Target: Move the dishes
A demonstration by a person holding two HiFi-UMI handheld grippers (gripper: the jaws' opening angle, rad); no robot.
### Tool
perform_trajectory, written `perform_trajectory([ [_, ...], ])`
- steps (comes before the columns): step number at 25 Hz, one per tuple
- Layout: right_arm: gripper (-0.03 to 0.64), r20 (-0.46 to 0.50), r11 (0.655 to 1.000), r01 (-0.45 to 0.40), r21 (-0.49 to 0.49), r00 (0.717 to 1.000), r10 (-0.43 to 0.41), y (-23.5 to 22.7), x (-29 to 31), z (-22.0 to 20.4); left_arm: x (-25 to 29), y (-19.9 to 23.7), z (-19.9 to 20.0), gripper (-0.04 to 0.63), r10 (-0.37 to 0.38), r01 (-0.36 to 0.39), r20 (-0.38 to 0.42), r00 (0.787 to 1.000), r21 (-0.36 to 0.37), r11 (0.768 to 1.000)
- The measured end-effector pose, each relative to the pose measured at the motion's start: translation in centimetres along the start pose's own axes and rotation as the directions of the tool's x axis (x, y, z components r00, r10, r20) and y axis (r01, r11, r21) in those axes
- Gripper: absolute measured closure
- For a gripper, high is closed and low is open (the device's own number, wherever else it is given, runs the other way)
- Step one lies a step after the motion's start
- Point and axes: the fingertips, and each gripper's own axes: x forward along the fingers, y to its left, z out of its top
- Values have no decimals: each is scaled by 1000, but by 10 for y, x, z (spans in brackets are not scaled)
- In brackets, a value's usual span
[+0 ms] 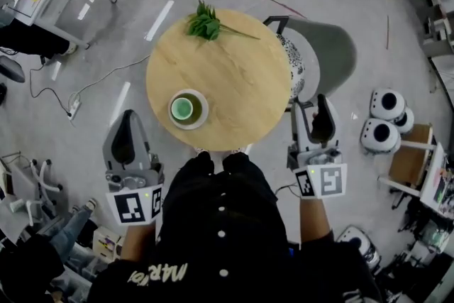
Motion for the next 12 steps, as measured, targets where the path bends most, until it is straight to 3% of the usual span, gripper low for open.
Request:
perform_trajectory([
  [6, 414, -144, 989, -145, 9, 979, 145, 11, 37, -44, 4, -13, -15, 592, 44, -43, -51, 998, 16, 999],
  [9, 416, -227, 972, -230, 41, 946, 233, 32, 58, -79, 0, -20, -28, 592, 56, -54, -80, 995, 31, 998],
  [12, 416, -305, 945, -315, 92, 894, 327, 63, 79, -118, -8, -23, -48, 592, 73, -68, -123, 990, 42, 997],
])
